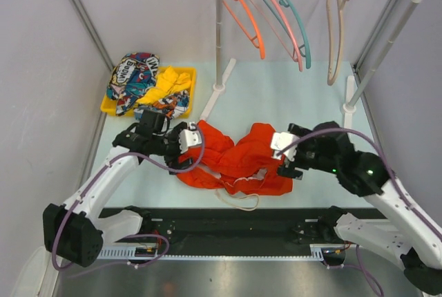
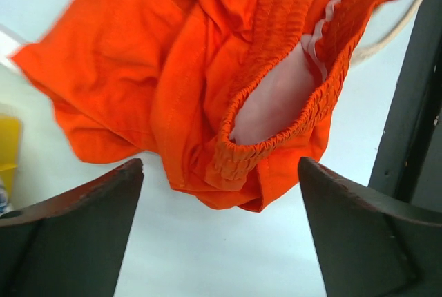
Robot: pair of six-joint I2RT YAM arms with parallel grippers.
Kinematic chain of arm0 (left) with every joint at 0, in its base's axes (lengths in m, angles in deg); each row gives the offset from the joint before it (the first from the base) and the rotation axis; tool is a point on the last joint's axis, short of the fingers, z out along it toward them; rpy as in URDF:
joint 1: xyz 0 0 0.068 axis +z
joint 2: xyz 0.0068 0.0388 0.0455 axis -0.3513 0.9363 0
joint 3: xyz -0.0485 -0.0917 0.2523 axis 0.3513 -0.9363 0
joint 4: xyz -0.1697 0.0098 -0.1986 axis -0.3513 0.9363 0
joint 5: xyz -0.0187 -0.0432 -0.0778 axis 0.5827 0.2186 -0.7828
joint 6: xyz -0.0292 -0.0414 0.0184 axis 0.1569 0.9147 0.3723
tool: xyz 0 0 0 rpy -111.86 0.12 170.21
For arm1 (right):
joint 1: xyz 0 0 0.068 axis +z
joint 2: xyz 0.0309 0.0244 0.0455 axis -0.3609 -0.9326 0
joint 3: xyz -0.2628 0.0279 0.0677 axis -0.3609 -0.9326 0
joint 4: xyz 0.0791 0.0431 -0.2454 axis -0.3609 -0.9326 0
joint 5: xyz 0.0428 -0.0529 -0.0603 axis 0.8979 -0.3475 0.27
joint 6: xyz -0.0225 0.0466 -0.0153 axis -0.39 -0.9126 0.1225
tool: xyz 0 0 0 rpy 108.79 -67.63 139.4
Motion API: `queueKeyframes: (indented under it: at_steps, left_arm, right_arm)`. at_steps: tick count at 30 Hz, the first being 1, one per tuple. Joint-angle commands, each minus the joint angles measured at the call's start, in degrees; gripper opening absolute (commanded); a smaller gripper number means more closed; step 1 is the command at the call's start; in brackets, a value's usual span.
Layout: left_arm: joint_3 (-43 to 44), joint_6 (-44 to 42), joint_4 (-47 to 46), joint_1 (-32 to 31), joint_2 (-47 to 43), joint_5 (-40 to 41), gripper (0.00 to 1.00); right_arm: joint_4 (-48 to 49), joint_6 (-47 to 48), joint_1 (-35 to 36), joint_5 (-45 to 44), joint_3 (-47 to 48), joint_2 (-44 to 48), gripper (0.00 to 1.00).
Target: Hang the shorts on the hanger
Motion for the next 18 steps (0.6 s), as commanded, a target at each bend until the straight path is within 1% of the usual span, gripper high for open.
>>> queueKeyframes:
  at_steps: [1,2,4,5,6,7,9,10,11,12,13,14,15,16,17,18]
  left_arm:
    - [3.81,6.05,-0.43,0.33,-5.39,-3.44,1.00]
    - [4.60,6.93,-0.87,0.33,-6.53,-3.61,1.00]
    - [5.65,9.83,-1.31,0.33,-7.51,-4.40,1.00]
    - [6.36,10.80,-1.83,0.33,-7.86,-4.49,1.00]
    - [7.84,12.20,-2.27,0.33,-8.47,-4.84,1.00]
    - [8.55,15.00,-2.89,0.33,-8.74,-4.84,1.00]
    - [11.45,18.17,-3.86,0.41,-8.74,-4.32,1.00]
    - [12.42,19.50,-4.38,0.59,-8.57,-3.97,1.00]
    - [14.34,20.99,-5.69,0.68,-8.31,-3.27,1.00]
    - [15.23,22.57,-6.40,0.76,-8.04,-2.31,1.00]
    - [15.67,26.24,-7.63,0.77,-7.60,0.92,1.00]
    - [16.64,27.93,-9.55,0.77,-7.43,2.35,1.00]
    - [17.17,29.34,-9.83,0.77,-7.08,3.06,1.00]
    - [17.78,29.53,-9.75,0.77,-6.64,3.59,1.00]
    - [18.57,29.53,-9.75,0.77,-6.28,3.51,1.00]
    - [19.01,29.88,-9.66,0.77,-6.11,3.50,1.00]
  right_arm:
    - [-12.33,-7.68,1.39,1.28,9.59,5.42,0.92]
    - [-14.26,-8.65,1.31,1.20,13.18,5.95,0.93]
    - [-15.50,-11.98,0.78,1.28,17.06,6.83,0.93]
    - [-15.51,-12.95,-0.61,1.81,20.38,6.84,0.93]
    - [-14.81,-14.53,-2.11,1.64,22.16,6.66,0.93]
    - [-12.11,-18.29,-4.82,1.11,23.57,6.40,0.93]
    - [-7.80,-25.57,-7.03,-3.10,26.99,5.70,0.93]
    - [-3.94,-28.32,-10.44,-4.68,28.14,4.13,0.93]
    - [-2.43,-30.87,-11.95,-7.74,29.81,2.81,0.93]
    - [-1.19,-33.07,-13.44,-10.29,33.48,1.40,0.93]
    - [-0.05,-37.00,-14.68,-13.10,36.04,-2.62,0.93]
    - [0.22,-38.52,-17.13,-14.70,38.50,-4.57,0.93]
    - [0.31,-40.28,-18.28,-16.37,43.40,-7.11,0.92]
    - [0.14,-42.56,-19.51,-19.60,45.71,-9.23,0.92]
    - [-0.04,-43.36,-21.96,-20.59,47.73,-13.51,0.92]
    - [-0.13,-43.63,-23.03,-20.95,50.19,-15.56,0.91]
